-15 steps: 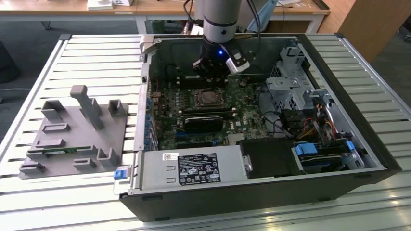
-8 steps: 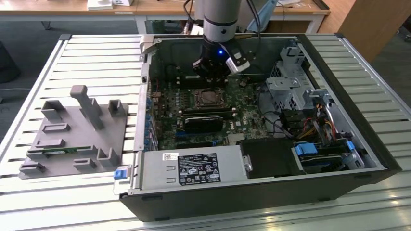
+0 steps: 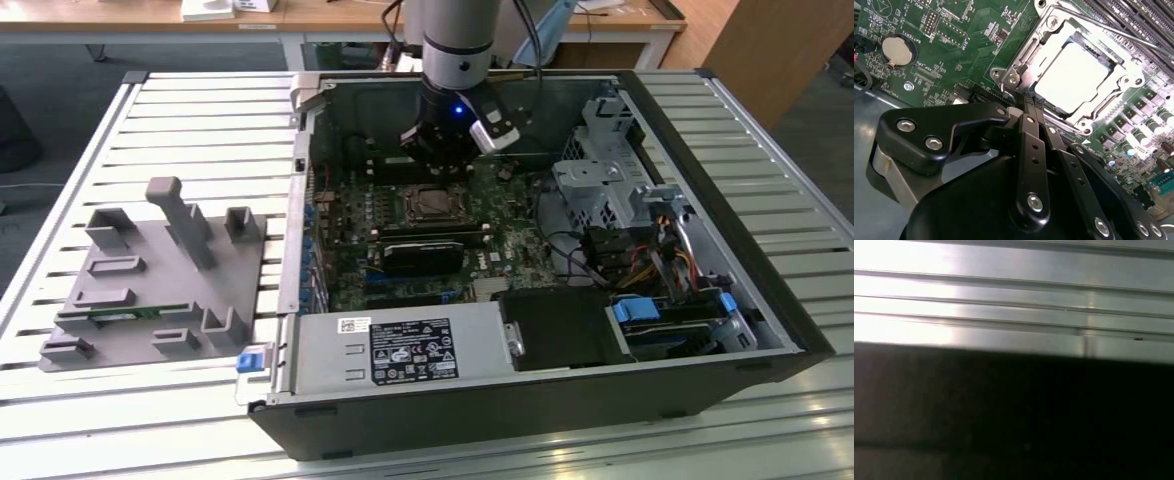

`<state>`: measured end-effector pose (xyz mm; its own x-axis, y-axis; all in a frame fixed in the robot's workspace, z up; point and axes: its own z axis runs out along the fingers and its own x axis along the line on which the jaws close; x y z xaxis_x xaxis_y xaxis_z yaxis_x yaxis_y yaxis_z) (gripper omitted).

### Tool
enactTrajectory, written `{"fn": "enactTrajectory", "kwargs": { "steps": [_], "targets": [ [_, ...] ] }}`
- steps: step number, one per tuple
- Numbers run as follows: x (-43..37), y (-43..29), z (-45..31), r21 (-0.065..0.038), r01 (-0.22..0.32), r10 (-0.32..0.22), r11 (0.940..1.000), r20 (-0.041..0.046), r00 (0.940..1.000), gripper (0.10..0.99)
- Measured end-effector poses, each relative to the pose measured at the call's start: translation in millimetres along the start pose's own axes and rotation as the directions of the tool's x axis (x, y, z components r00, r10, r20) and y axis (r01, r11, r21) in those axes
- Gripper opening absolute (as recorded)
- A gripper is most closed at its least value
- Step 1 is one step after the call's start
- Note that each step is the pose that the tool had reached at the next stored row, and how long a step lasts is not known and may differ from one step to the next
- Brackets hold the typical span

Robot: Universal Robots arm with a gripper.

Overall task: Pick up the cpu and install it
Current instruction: 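Install the first cpu locking lever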

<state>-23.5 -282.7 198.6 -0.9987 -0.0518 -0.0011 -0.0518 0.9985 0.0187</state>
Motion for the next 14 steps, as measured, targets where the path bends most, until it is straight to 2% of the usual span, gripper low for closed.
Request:
{"fn": "enactTrajectory", "kwargs": {
  "steps": [3,5,12,14],
  "targets": [
    [-0.1,0.3,0.7,0.002,0.0,0.0,1.0,-0.0003,1.0,0.106],
    [-0.1,0.3,0.9,-0.002,0.0,0.0,1.0,0.0002,1.0,0.106],
    [-0.3,0.6,1.4,-0.042,0.0,0.0,0.9991,0.0027,1.0,0.106],
    [-0.3,0.5,1.2,-0.048,0.0,0.0,0.9989,0.0028,1.0,0.106]
  ]
}}
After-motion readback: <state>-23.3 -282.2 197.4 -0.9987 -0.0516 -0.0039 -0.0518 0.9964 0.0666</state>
